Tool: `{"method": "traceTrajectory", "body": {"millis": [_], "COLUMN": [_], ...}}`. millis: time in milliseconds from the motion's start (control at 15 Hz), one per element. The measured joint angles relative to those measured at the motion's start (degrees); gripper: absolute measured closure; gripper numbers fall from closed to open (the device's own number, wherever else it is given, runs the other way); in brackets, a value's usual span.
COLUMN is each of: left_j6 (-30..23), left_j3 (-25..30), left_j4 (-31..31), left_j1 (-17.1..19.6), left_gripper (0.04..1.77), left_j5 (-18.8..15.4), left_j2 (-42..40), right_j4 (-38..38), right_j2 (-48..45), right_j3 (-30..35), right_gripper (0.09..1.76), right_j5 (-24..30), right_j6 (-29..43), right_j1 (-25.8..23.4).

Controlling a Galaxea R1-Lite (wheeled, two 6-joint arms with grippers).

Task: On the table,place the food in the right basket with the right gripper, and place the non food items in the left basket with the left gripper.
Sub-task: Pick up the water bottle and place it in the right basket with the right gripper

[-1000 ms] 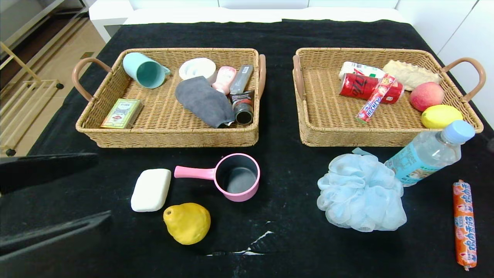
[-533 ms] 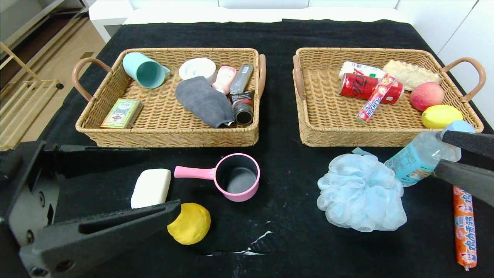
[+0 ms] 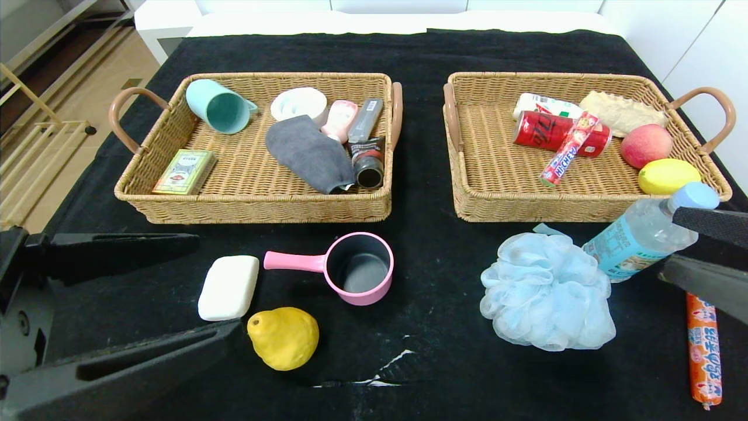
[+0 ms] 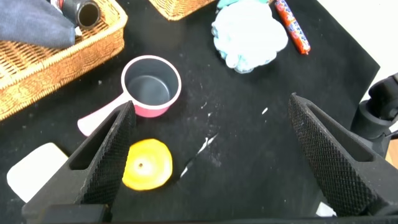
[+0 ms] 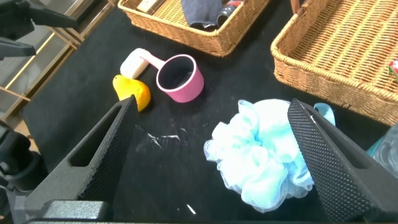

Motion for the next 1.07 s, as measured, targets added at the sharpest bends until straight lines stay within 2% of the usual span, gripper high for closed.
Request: {"method": "traceTrajectory", "body": {"millis": [133, 333, 600, 667, 867, 1067], "left_j6": [0.00, 0.07, 0.16, 0.18, 0.16, 0.09], "left_j3": [0.20, 0.77, 1.29, 1.40, 2.21, 2.93], "left_j4": [0.28, 0.41, 0.49, 0.50, 0.22, 0.17], "left_j1": [0.44, 0.45, 0.30, 0.30, -0.63, -1.97], "left_gripper": [0.05, 0.05, 0.05, 0.05, 0.05, 0.05], "left_j5": [0.17, 0.22, 0.17, 0.17, 0.17, 0.22], "left_j2": [-0.48, -0.59, -0.61, -0.56, -0.11, 0.41], "right_j4": [1.68, 8.98, 29.25, 30.98, 31.39, 23.72], "right_j2": [-0.66, -3.39, -10.34, -11.72, -12.46, -9.89], "right_j3": [0.29, -0.04, -4.22, -5.18, -4.47, -0.26], "right_gripper": [0.09, 0.09, 0.09, 0.09, 0.09, 0.09], "right_j5": [0.06, 0.11, -0.18, -2.00, -11.87, -15.69], "right_j6": [0.00, -0.02, -0.02, -0.09, -1.07, -1.05], "right_j1": [-0.11, -2.63, -6.52, -8.05, -10.14, -10.34]}}
